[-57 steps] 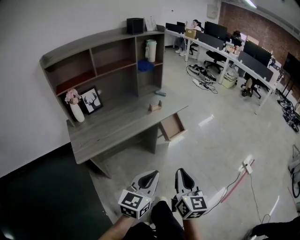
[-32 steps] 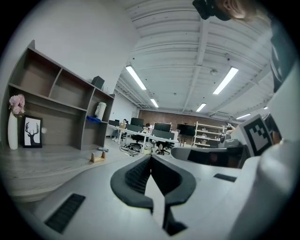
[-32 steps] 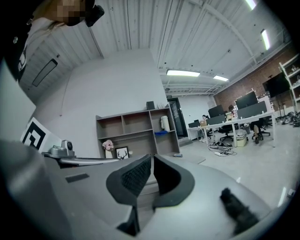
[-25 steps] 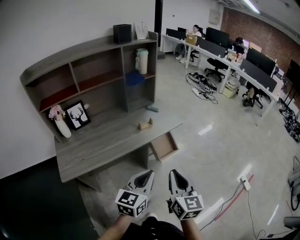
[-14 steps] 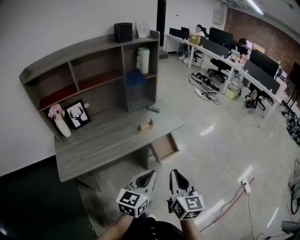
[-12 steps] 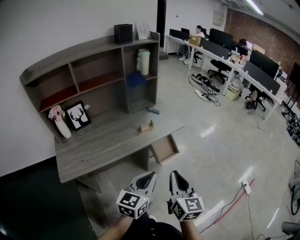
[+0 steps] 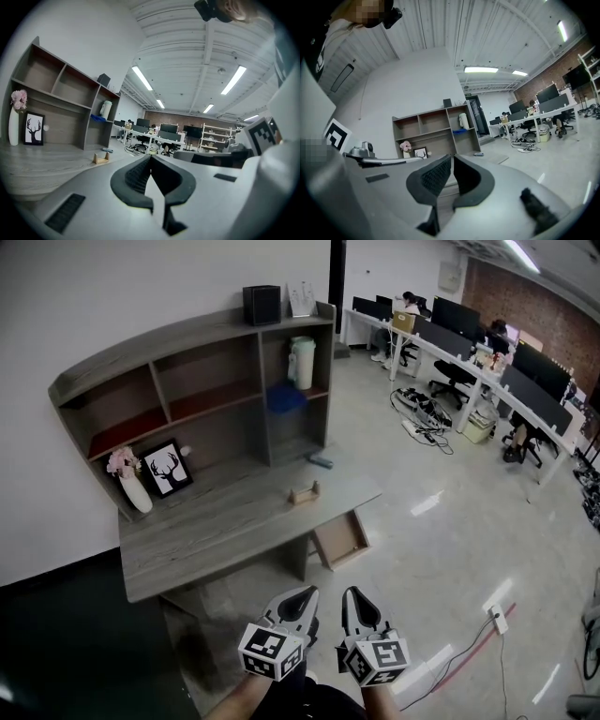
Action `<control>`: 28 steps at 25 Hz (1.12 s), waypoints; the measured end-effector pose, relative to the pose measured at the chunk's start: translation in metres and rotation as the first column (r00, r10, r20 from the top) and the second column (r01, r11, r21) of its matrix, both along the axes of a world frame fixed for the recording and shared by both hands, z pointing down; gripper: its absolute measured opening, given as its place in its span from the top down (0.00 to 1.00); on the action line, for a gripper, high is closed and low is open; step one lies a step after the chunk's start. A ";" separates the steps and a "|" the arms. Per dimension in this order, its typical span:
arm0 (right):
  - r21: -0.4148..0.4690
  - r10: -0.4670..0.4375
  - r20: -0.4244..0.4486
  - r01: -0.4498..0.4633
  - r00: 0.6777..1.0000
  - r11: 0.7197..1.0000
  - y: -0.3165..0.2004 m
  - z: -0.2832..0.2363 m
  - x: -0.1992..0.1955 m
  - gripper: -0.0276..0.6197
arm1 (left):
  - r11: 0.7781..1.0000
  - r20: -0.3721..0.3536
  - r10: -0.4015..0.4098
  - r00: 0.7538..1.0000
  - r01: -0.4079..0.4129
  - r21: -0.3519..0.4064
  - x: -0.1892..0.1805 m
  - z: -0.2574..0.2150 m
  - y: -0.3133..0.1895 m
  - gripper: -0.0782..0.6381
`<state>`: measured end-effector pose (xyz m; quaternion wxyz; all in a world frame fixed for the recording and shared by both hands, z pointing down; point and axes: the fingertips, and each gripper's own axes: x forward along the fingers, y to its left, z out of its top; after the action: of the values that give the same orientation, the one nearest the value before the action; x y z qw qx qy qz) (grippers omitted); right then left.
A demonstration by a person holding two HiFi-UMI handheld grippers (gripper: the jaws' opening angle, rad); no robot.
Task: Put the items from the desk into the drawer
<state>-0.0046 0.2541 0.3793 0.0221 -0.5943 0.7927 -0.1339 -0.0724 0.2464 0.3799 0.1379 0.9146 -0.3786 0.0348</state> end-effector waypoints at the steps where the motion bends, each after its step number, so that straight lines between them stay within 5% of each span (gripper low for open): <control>1: 0.000 -0.006 -0.001 0.006 1.000 1.000 -0.001 -0.001 -0.001 0.94 | 1.000 0.001 -0.002 1.000 0.002 0.000 0.000 0.000 -0.002 0.88; 28: -0.055 -0.049 -0.005 0.049 0.999 0.997 -0.142 0.012 0.008 0.94 | 0.998 0.009 -0.030 0.999 0.031 -0.056 0.006 0.016 -0.135 0.88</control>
<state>0.0033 0.1122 0.3917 -0.0002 -0.5755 0.8031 -0.1542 -0.0667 0.1118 0.3963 0.1626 0.9043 -0.3919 0.0472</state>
